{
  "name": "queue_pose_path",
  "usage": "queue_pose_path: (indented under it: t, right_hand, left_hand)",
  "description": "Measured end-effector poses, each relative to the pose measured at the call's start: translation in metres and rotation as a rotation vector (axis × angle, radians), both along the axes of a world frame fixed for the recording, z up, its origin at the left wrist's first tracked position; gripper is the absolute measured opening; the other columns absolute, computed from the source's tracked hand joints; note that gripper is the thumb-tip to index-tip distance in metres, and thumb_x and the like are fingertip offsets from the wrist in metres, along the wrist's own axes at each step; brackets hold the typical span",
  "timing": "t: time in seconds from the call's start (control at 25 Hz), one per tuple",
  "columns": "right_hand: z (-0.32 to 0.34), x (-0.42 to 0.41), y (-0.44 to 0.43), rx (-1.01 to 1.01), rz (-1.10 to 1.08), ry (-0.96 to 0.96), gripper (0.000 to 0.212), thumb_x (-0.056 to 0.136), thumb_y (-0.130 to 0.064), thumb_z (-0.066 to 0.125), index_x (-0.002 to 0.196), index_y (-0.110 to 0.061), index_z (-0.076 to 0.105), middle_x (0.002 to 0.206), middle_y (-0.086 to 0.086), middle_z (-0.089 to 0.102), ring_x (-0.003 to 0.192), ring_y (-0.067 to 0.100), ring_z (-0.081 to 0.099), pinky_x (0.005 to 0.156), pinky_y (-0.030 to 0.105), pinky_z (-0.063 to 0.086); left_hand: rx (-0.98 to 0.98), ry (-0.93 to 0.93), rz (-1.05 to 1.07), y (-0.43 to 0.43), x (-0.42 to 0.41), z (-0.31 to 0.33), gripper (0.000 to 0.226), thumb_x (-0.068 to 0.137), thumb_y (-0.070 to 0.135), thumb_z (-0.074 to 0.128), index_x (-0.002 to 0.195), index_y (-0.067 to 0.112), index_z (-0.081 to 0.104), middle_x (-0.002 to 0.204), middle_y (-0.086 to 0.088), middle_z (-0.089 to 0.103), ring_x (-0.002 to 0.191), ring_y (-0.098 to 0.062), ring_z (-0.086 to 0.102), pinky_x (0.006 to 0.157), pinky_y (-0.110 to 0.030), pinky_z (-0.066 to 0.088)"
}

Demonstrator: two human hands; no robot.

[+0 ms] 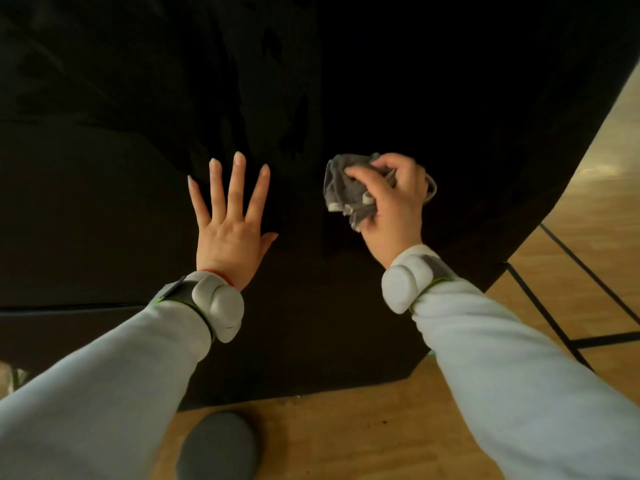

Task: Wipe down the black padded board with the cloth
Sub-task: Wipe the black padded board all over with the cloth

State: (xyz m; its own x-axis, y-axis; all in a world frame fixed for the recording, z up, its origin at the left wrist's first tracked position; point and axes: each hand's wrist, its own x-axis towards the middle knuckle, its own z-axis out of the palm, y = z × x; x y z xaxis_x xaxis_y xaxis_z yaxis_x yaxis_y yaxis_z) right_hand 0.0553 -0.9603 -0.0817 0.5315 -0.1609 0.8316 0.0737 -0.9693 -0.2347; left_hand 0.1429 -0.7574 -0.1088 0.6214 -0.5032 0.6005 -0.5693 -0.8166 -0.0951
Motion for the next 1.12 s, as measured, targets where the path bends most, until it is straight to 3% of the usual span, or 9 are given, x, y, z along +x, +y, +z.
queue_pose_path:
  t: [0.16, 0.32, 0.48, 0.56, 0.68, 0.8, 0.92, 1.12]
  right_hand:
    - [-0.043, 0.005, 0.007, 0.039, 0.014, 0.095, 0.037, 0.071, -0.019, 0.05, 0.105, -0.019, 0.064, 0.112, 0.0, 0.033, 0.105, 0.024, 0.036, 0.085, 0.045, 0.04]
    - [-0.084, -0.007, 0.007, -0.037, 0.016, 0.275, 0.04, 0.064, -0.012, 0.075, 0.103, -0.018, 0.066, 0.112, 0.002, 0.034, 0.103, 0.025, 0.034, 0.084, 0.043, 0.039]
    - [-0.111, -0.021, 0.007, -0.094, 0.066, 0.447, 0.046, 0.052, -0.009, 0.085, 0.094, -0.016, 0.069, 0.101, 0.011, 0.053, 0.093, 0.034, 0.052, 0.077, 0.05, 0.048]
    - [-0.094, -0.029, 0.004, -0.041, 0.114, 0.387, 0.039, 0.061, -0.006, 0.076, 0.099, -0.013, 0.068, 0.104, 0.012, 0.053, 0.095, 0.033, 0.051, 0.079, 0.049, 0.047]
    - [-0.054, -0.028, -0.001, 0.095, 0.017, 0.098, 0.04, 0.07, -0.011, 0.055, 0.11, -0.015, 0.061, 0.116, 0.004, 0.036, 0.106, 0.025, 0.038, 0.089, 0.04, 0.039]
    - [-0.039, -0.007, -0.001, 0.182, -0.054, -0.07, 0.05, 0.068, -0.001, 0.059, 0.113, -0.021, 0.055, 0.118, 0.0, 0.032, 0.111, 0.022, 0.035, 0.094, 0.039, 0.037]
    - [-0.069, -0.002, 0.01, 0.154, -0.058, 0.077, 0.053, 0.062, 0.001, 0.063, 0.11, -0.022, 0.057, 0.116, 0.001, 0.032, 0.109, 0.024, 0.035, 0.091, 0.048, 0.038]
    - [-0.125, -0.012, 0.02, 0.145, -0.04, 0.392, 0.038, 0.064, -0.008, 0.078, 0.1, -0.014, 0.066, 0.109, 0.018, 0.05, 0.101, 0.03, 0.038, 0.084, 0.051, 0.042]
  left_hand:
    - [-0.027, -0.013, -0.008, -0.002, 0.0, -0.002, 0.102, 0.075, 0.032, 0.073, 0.15, 0.019, 0.005, 0.155, -0.018, 0.003, 0.14, -0.043, -0.001, 0.11, -0.058, -0.005]
    - [-0.019, -0.015, -0.023, 0.002, -0.003, -0.011, 0.1, 0.076, 0.031, 0.072, 0.15, 0.02, 0.005, 0.155, -0.018, 0.003, 0.14, -0.043, -0.001, 0.11, -0.058, -0.005]
    - [-0.035, -0.01, -0.038, 0.003, -0.005, -0.014, 0.099, 0.076, 0.031, 0.071, 0.15, 0.021, 0.006, 0.155, -0.017, 0.003, 0.141, -0.041, -0.002, 0.111, -0.058, -0.004]
    - [-0.038, -0.013, -0.044, 0.006, -0.007, -0.016, 0.098, 0.076, 0.031, 0.071, 0.15, 0.021, 0.007, 0.155, -0.016, 0.003, 0.141, -0.04, -0.002, 0.111, -0.058, -0.002]
    - [-0.039, -0.015, -0.043, 0.008, -0.006, -0.022, 0.099, 0.076, 0.031, 0.072, 0.15, 0.021, 0.007, 0.154, -0.016, 0.003, 0.141, -0.04, -0.002, 0.111, -0.059, -0.003]
    - [-0.032, -0.019, -0.038, 0.007, -0.003, -0.023, 0.099, 0.077, 0.03, 0.072, 0.15, 0.022, 0.006, 0.155, -0.017, 0.005, 0.14, -0.041, -0.001, 0.11, -0.059, -0.003]
    - [-0.022, -0.02, -0.03, 0.006, 0.001, -0.024, 0.098, 0.077, 0.031, 0.071, 0.149, 0.022, 0.006, 0.155, -0.018, 0.005, 0.14, -0.043, 0.0, 0.11, -0.058, -0.004]
    - [-0.021, -0.032, -0.037, 0.005, 0.004, -0.024, 0.096, 0.078, 0.031, 0.07, 0.15, 0.021, 0.007, 0.155, -0.018, 0.005, 0.14, -0.043, 0.001, 0.109, -0.057, -0.006]
